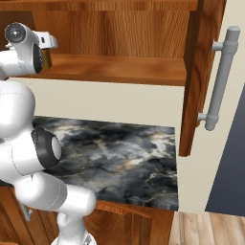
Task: Collect the turmeric, ketchup, and shaker from the cabinet and place them next to the stove.
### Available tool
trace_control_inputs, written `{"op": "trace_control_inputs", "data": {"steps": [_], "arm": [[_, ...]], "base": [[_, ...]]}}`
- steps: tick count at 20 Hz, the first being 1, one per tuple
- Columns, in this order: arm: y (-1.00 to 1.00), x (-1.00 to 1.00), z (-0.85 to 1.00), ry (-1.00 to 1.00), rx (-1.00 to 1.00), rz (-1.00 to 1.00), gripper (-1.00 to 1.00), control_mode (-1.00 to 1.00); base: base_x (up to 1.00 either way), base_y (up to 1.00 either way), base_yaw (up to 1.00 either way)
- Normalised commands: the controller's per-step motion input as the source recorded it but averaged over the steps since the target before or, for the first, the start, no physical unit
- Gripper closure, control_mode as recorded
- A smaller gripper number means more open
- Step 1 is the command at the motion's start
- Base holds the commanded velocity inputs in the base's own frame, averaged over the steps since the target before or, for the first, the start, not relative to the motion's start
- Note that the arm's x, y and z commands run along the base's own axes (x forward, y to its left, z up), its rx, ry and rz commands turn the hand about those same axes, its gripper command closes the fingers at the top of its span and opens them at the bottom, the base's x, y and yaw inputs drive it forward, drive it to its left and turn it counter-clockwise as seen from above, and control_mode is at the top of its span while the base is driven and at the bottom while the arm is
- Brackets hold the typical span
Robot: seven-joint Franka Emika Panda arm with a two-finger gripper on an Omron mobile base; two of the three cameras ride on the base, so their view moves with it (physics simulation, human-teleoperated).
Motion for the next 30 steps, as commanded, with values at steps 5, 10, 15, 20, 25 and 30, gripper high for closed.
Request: {"op": "trace_control_inputs", "data": {"steps": [5,10,15,20,25,30], "arm": [[0.00,0.00,0.00,0.00,0.00,-0.06,-1.00,-1.00],[-0.04,0.00,0.00,0.00,0.01,-0.04,-1.00,-1.00],[-0.09,0.00,0.00,0.00,0.01,-0.02,-1.00,-1.00],[0.00,0.05,-0.02,0.00,0.00,0.00,-1.00,-1.00],[0.00,0.22,-0.09,0.00,0.00,0.00,-1.00,-1.00],[0.01,0.13,-0.15,0.00,0.00,0.00,-1.00,-1.00]], "base": [[0.00,0.00,0.00],[0.00,0.00,0.00],[0.00,0.00,0.00],[0.00,0.00,0.00],[0.00,0.00,0.00],[0.00,0.00,0.00]]}}
